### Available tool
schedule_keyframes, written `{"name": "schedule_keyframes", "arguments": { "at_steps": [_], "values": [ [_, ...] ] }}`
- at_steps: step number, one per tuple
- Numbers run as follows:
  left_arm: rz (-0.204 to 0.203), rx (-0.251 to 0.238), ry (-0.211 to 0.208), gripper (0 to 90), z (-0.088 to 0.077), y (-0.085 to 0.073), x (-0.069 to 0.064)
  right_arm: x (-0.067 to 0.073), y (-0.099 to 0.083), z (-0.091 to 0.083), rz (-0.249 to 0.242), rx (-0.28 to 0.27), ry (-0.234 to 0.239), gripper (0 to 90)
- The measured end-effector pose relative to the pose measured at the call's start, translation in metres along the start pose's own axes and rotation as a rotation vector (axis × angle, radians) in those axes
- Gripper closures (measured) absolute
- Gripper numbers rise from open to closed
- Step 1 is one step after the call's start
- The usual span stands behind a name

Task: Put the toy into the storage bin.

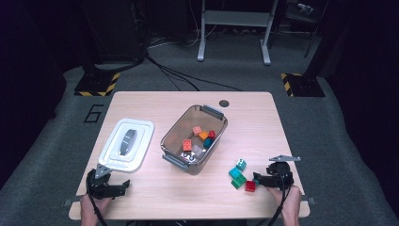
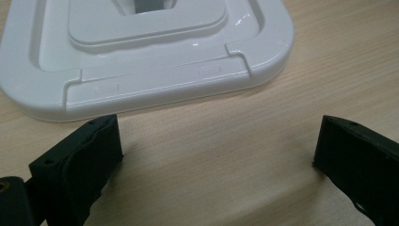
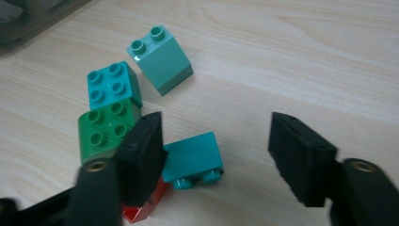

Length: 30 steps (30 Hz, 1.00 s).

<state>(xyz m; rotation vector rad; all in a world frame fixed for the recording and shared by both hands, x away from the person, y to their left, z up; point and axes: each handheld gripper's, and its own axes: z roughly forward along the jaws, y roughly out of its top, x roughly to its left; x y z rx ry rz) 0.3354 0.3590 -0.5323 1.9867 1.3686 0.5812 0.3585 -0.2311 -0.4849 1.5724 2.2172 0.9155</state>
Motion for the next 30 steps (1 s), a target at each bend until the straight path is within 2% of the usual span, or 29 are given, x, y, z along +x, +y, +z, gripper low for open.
{"name": "schedule_keyframes", "arguments": {
  "at_steps": [1,2,8,10,13,14,17,22,24,26,30],
  "values": [
    [0.000,0.000,0.000,1.2,0.000,0.000,0.000,0.002,0.000,-0.001,0.022,0.003,0.007,42.5],
    [0.000,0.000,0.000,1.3,0.000,0.000,0.000,0.000,-0.001,-0.001,0.008,-0.007,0.005,44.7],
    [0.000,0.001,-0.002,1.2,0.000,0.000,0.000,0.002,-0.004,-0.005,0.017,-0.019,0.036,39.9],
    [0.000,0.001,-0.002,1.2,0.000,0.000,0.000,0.006,-0.004,-0.004,0.028,0.002,0.030,40.0],
    [0.001,0.001,-0.002,1.3,0.000,0.000,0.000,0.005,-0.005,-0.001,-0.002,0.014,0.017,42.4],
    [0.001,0.001,-0.002,1.2,0.000,0.000,0.000,0.007,-0.005,0.000,0.018,0.022,0.019,43.4],
    [0.000,0.000,-0.001,1.2,0.000,0.000,0.000,0.005,-0.007,0.002,0.034,0.038,0.009,48.8],
    [0.000,0.000,0.000,1.2,0.000,0.000,0.000,0.002,-0.009,0.005,0.040,0.048,-0.004,55.9],
    [0.000,0.000,0.000,1.2,0.000,0.000,0.000,0.001,-0.010,0.005,0.064,0.057,0.002,55.7],
    [0.000,0.000,-0.002,1.2,0.000,0.000,0.000,0.000,-0.009,0.006,0.052,0.054,0.004,55.5],
    [0.001,0.001,-0.002,1.3,0.000,0.000,0.000,0.000,-0.009,0.007,0.059,0.065,-0.007,55.6]
  ]
}}
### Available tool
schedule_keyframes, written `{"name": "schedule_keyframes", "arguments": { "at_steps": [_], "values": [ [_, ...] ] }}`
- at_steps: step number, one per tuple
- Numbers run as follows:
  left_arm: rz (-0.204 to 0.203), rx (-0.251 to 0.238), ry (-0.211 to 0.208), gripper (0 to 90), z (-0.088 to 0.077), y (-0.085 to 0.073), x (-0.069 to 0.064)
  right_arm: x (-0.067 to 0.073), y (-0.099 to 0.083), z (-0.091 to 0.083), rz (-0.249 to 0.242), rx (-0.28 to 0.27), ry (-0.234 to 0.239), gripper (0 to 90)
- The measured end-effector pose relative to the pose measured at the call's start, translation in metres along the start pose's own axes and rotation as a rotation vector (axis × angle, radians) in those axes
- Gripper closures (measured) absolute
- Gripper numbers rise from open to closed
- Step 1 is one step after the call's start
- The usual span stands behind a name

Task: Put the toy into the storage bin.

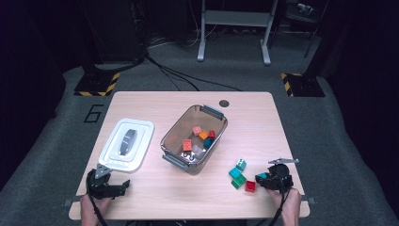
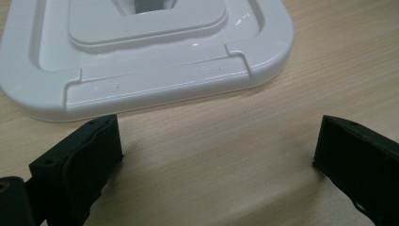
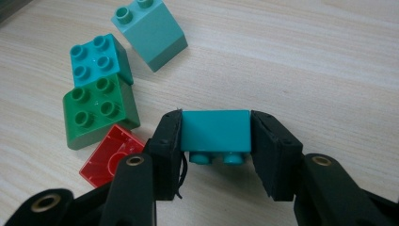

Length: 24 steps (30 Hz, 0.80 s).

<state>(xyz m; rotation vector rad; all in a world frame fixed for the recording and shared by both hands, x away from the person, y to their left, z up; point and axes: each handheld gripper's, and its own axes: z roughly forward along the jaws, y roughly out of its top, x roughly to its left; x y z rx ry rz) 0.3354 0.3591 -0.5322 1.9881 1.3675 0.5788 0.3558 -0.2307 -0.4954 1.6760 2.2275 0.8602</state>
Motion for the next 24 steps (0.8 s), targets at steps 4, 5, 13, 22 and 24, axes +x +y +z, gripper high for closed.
{"name": "schedule_keyframes", "arguments": {
  "at_steps": [4,5,13,22,24],
  "values": [
    [0.000,-0.001,0.000,1.3,0.0001,0.0000,0.0000,0.0017,0.0003,-0.0013,-0.004,-0.013,-0.021,58.4],
    [-0.001,-0.001,0.002,1.3,0.0001,0.0000,-0.0001,0.0023,0.0010,-0.0029,-0.001,-0.016,-0.026,58.8],
    [0.000,-0.001,0.000,1.2,0.0001,0.0000,0.0000,0.0020,0.0026,-0.0013,-0.006,-0.023,-0.032,58.8],
    [0.000,-0.001,0.000,1.3,0.0001,0.0000,0.0000,0.0074,0.0051,0.0044,-0.043,-0.005,-0.067,57.5],
    [0.000,-0.001,0.000,1.2,0.0001,-0.0001,0.0000,0.0081,0.0061,0.0042,-0.044,0.000,-0.070,58.1]
  ]
}}
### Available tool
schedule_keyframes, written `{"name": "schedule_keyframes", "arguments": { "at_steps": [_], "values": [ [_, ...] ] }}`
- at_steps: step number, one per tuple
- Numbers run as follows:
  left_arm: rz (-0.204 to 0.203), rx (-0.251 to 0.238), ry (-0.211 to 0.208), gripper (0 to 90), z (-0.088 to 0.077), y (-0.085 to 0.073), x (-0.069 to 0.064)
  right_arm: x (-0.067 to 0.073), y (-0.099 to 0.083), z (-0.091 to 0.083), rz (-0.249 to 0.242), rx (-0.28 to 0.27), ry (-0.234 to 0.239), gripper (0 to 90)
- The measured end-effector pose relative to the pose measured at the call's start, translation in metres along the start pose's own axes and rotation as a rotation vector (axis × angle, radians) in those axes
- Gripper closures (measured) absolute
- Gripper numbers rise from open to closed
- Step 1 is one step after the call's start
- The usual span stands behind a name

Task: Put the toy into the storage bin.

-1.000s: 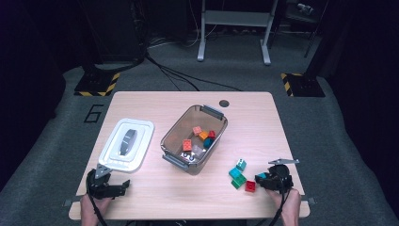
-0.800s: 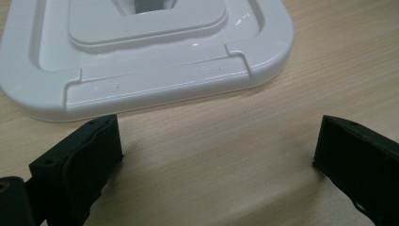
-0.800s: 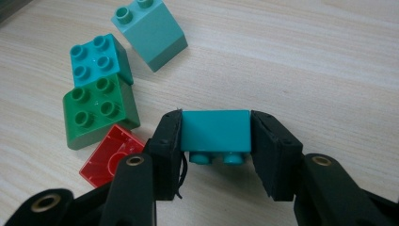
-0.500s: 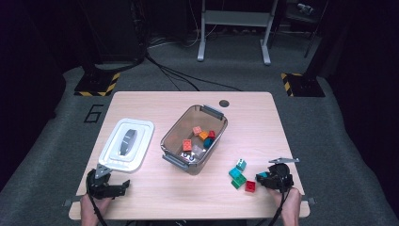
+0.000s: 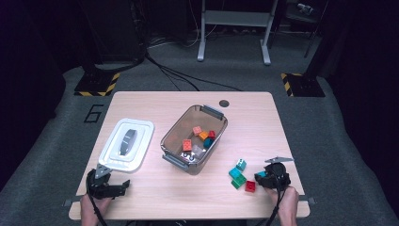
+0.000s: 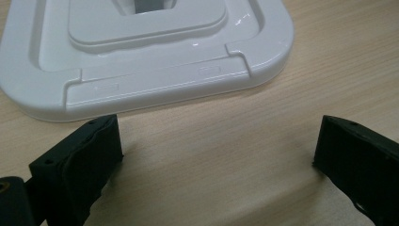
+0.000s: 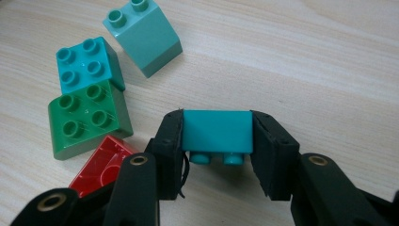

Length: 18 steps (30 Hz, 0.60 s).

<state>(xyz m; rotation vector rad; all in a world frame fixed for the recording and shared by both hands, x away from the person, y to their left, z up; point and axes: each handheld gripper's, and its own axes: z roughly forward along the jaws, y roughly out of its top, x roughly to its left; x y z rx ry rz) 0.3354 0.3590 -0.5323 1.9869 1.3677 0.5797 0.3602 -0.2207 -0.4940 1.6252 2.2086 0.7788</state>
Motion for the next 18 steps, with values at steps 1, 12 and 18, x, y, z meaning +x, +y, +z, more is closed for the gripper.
{"name": "schedule_keyframes", "arguments": {
  "at_steps": [1,12,18],
  "values": [
    [0.000,0.000,0.001,1.3,0.000,0.000,0.000,0.000,0.001,-0.001,0.002,0.008,-0.001,58.8],
    [0.000,0.000,0.000,1.2,0.000,0.000,0.000,0.002,0.014,-0.006,0.031,-0.031,0.023,58.9],
    [0.000,0.000,0.000,1.3,0.000,0.000,0.000,0.005,0.027,-0.010,0.012,-0.073,0.028,58.8]
  ]
}}
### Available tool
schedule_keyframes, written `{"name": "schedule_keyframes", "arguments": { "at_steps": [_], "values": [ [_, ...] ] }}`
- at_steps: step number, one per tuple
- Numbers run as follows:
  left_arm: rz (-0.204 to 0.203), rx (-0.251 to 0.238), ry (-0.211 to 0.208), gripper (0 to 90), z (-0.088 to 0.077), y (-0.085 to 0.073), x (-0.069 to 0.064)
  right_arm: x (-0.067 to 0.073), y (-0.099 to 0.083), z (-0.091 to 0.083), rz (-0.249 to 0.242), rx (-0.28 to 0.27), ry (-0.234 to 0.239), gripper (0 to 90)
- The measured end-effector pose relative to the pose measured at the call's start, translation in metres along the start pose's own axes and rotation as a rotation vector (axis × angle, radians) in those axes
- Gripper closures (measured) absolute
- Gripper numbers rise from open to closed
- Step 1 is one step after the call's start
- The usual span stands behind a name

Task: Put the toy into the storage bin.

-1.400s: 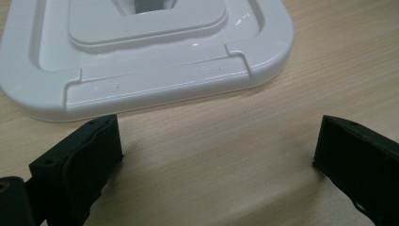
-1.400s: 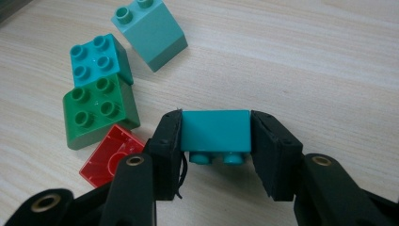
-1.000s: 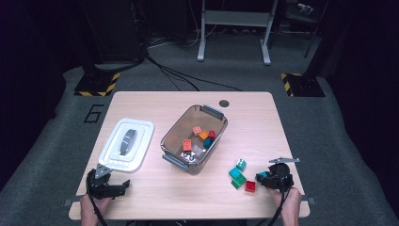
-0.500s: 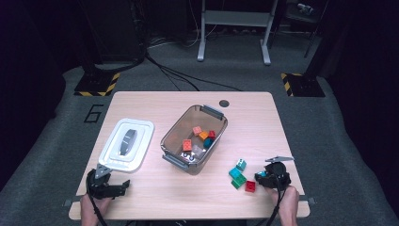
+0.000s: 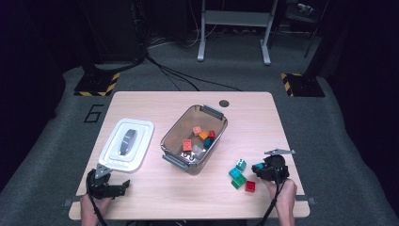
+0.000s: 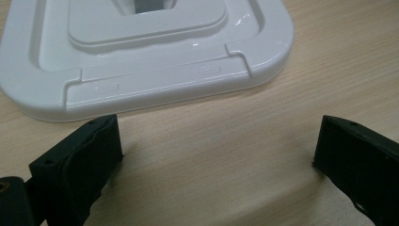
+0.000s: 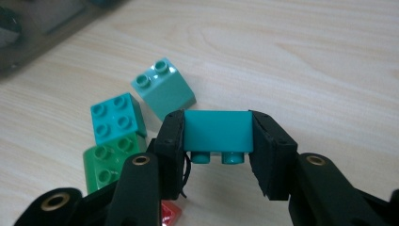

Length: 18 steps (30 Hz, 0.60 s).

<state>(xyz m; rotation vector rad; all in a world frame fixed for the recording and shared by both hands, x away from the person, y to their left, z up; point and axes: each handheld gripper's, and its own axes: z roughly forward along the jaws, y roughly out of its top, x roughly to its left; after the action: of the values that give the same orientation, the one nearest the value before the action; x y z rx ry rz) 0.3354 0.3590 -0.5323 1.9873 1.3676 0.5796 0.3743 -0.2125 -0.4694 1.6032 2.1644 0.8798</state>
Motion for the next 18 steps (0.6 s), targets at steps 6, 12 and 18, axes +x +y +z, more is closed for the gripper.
{"name": "schedule_keyframes", "arguments": {
  "at_steps": [6,12,18],
  "values": [
    [0.000,0.000,0.001,1.3,0.000,0.000,0.000,0.005,0.015,-0.004,-0.012,-0.037,0.007,58.8],
    [0.000,0.000,0.001,1.2,0.000,0.000,0.000,0.011,0.029,-0.005,-0.027,-0.053,0.017,58.8],
    [-0.001,-0.001,0.001,1.3,0.000,0.000,0.000,0.015,0.042,-0.005,-0.053,-0.061,0.021,58.8]
  ]
}}
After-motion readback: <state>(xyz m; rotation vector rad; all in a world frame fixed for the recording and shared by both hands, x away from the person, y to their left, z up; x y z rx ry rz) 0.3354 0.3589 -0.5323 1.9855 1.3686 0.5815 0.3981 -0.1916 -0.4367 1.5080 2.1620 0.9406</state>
